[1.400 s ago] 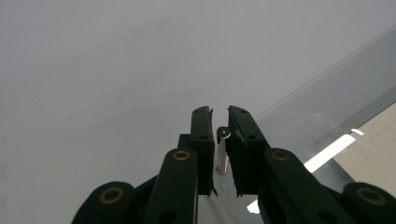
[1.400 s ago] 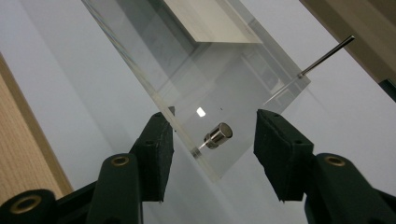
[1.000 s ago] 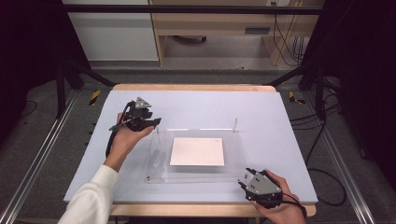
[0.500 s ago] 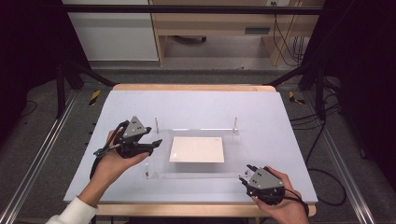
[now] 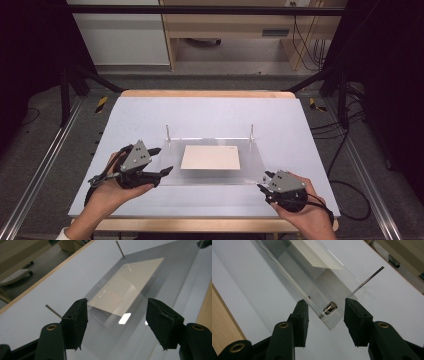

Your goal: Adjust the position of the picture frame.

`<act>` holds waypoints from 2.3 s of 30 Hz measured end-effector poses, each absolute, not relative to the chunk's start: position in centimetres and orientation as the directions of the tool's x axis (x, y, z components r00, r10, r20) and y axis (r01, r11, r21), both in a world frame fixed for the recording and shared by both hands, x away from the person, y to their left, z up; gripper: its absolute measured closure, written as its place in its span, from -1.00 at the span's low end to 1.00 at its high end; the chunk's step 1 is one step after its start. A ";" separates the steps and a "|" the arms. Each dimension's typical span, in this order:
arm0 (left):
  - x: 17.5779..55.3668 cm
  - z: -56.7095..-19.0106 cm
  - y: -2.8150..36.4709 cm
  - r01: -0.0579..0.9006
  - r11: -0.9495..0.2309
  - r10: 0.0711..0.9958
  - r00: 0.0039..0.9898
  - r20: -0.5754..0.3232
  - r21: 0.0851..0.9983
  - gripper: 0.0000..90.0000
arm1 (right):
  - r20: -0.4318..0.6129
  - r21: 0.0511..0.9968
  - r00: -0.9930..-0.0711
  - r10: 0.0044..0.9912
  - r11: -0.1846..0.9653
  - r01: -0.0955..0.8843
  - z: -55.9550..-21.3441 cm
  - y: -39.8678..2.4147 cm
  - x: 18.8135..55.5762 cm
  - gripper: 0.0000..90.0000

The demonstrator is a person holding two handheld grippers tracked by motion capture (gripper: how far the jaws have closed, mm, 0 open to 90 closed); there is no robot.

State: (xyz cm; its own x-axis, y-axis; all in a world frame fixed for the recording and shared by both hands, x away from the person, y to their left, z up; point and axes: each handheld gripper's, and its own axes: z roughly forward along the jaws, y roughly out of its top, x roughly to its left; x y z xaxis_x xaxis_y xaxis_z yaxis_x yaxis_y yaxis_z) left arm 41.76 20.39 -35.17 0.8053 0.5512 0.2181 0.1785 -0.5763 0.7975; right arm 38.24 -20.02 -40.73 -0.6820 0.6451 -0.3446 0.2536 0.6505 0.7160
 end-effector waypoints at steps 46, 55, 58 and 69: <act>41.6 -38.7 17.3 0.100 -0.762 0.485 0.742 0.462 0.640 0.37 | -0.331 0.776 -0.683 0.651 0.600 0.194 -39.1 -20.4 39.8 0.22; 42.3 -37.6 17.9 0.123 -0.725 0.522 0.740 0.425 0.677 0.41 | -0.338 0.774 -0.689 0.641 0.605 0.184 -38.0 -19.4 40.6 0.35; 42.8 -37.0 18.2 0.137 -0.718 0.529 0.745 0.406 0.682 0.42 | -0.318 0.775 -0.697 0.643 0.600 0.200 -37.4 -19.2 40.8 0.36; 45.7 -34.0 18.6 0.200 -0.689 0.549 0.772 0.320 0.697 0.43 | -0.230 0.793 -0.730 0.644 0.559 0.243 -34.4 -19.5 43.7 0.35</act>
State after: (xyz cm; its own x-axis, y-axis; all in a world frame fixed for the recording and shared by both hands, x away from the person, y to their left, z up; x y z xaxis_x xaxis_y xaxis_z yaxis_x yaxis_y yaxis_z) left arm 45.72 18.59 -34.01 0.7720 0.5489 0.3205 0.2003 -0.6887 0.6968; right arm 43.68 -19.48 -34.38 -0.7297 0.6438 -0.2302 0.2431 0.5590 0.7927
